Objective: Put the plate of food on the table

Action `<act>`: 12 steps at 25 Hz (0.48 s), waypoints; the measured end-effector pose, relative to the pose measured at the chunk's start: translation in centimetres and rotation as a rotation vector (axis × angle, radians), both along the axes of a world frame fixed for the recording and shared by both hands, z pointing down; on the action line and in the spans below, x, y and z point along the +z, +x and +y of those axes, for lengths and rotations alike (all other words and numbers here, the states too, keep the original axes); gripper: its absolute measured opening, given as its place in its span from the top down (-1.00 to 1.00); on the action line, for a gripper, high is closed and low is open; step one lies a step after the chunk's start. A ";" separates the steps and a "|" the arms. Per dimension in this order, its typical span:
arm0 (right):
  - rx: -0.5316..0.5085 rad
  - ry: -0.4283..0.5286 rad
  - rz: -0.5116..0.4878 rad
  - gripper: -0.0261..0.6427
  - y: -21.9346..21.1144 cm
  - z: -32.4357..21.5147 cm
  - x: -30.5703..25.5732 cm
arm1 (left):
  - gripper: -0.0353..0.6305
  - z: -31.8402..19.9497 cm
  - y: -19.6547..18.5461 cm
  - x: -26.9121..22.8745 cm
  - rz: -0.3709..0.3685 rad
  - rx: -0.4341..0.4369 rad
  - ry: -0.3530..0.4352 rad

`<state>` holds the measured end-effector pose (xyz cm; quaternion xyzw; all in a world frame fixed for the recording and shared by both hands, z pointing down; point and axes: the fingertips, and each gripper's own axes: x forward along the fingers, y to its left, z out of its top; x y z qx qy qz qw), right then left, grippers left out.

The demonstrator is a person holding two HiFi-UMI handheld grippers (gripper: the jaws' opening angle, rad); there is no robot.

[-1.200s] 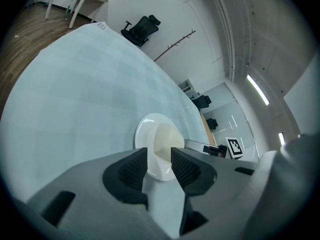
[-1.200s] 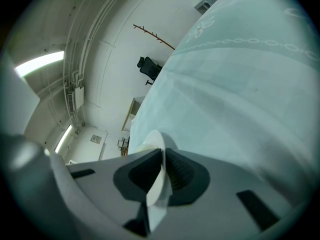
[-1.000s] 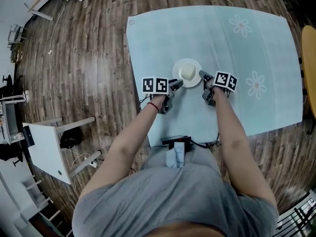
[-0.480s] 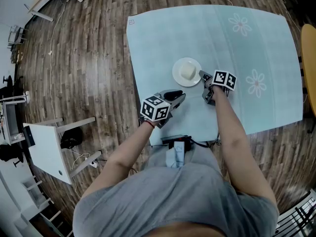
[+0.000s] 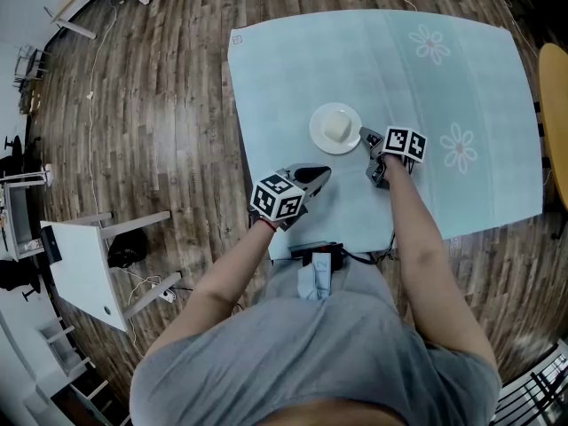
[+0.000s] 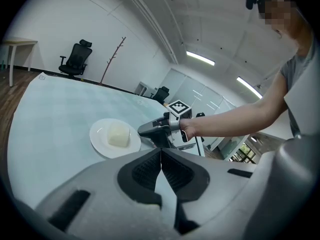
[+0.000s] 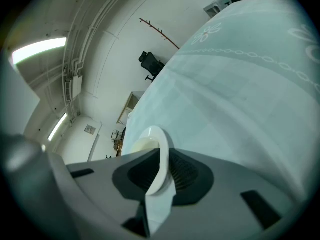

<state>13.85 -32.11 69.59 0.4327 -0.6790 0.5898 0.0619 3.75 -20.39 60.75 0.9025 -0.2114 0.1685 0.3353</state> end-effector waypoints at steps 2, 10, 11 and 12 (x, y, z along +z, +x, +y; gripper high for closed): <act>-0.037 0.023 0.025 0.81 -0.1 0.4 -0.4 | 0.83 0.4 0.1 0.0 0.002 0.010 -0.002; -0.178 0.176 0.127 0.81 -1.5 2.1 -3.6 | 0.83 1.1 -0.3 -0.1 -0.010 0.028 0.002; -0.191 0.203 0.127 0.81 -1.8 2.5 -4.1 | 0.83 1.2 -0.3 -0.1 -0.013 0.032 0.005; -0.204 0.233 0.126 0.81 -2.0 2.9 -4.6 | 0.83 1.3 -0.3 -0.1 -0.016 0.035 0.007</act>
